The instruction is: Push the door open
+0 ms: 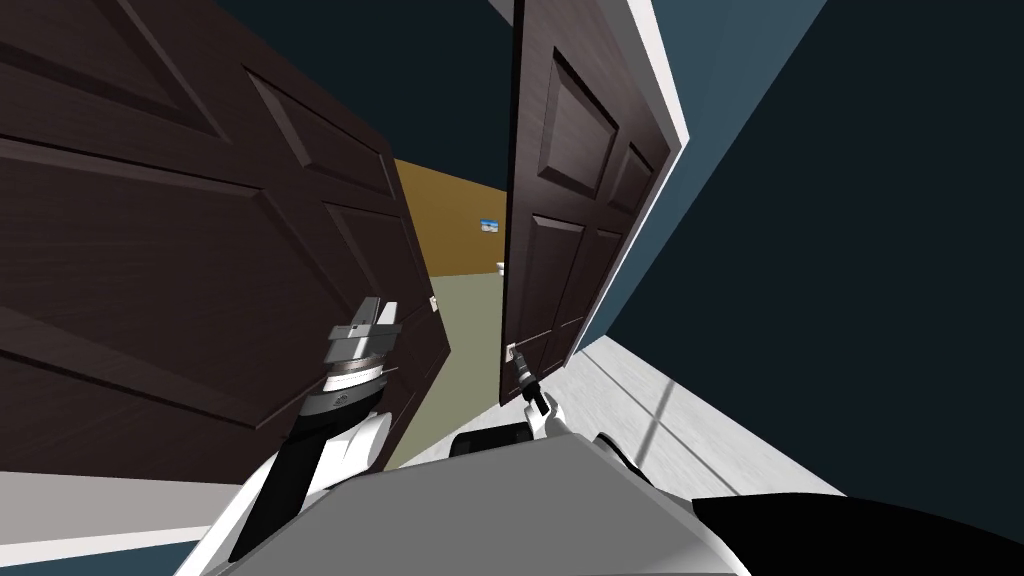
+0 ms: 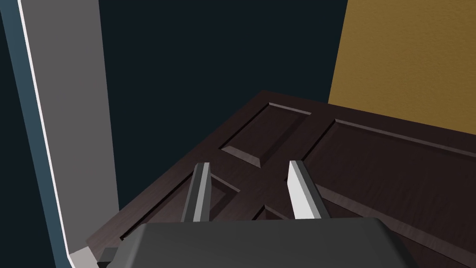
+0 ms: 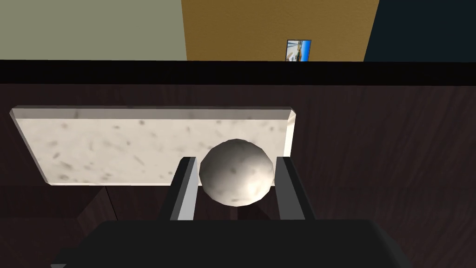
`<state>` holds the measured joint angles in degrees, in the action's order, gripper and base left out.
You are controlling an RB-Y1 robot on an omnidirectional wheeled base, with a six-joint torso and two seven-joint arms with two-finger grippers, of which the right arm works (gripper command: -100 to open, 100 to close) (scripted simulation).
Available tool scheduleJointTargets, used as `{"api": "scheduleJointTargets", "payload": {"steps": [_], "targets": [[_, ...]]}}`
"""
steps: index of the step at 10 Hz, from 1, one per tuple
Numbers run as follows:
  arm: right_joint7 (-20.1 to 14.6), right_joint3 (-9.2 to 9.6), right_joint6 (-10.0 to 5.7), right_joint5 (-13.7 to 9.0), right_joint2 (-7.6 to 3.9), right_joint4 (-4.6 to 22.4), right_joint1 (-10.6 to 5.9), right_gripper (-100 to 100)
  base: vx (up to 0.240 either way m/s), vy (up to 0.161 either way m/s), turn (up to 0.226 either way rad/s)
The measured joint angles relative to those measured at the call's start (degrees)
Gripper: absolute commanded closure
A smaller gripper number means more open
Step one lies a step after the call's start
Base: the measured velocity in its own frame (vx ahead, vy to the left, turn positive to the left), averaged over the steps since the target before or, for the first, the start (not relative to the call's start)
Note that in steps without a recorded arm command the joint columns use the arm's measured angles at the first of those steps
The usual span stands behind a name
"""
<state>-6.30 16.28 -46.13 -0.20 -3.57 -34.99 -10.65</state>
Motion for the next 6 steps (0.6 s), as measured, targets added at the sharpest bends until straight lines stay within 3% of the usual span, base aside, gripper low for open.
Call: {"api": "scheduleJointTargets", "payload": {"steps": [1, 3, 4, 5, 6], "targets": [[0.2, -0.09, 0.22, 0.0, -0.06, -0.1, 0.36, 100, 0.139, 0.093, -0.054], [0.7, -0.94, -1.00, -0.4, -0.03, 2.8, -0.81, 100, 0.115, 0.071, -0.020], [0.9, -1.12, -0.74, -0.5, -0.15, 1.8, -0.48, 100, 0.058, 0.014, 0.002], [1.0, -1.01, 0.40, -0.4, -0.35, -0.8, 0.65, 100, 0.136, 0.064, -0.056], [1.3, -1.46, 0.21, -0.6, -0.34, 0.2, 0.08, 100, 0.180, 0.112, -0.060]]}}
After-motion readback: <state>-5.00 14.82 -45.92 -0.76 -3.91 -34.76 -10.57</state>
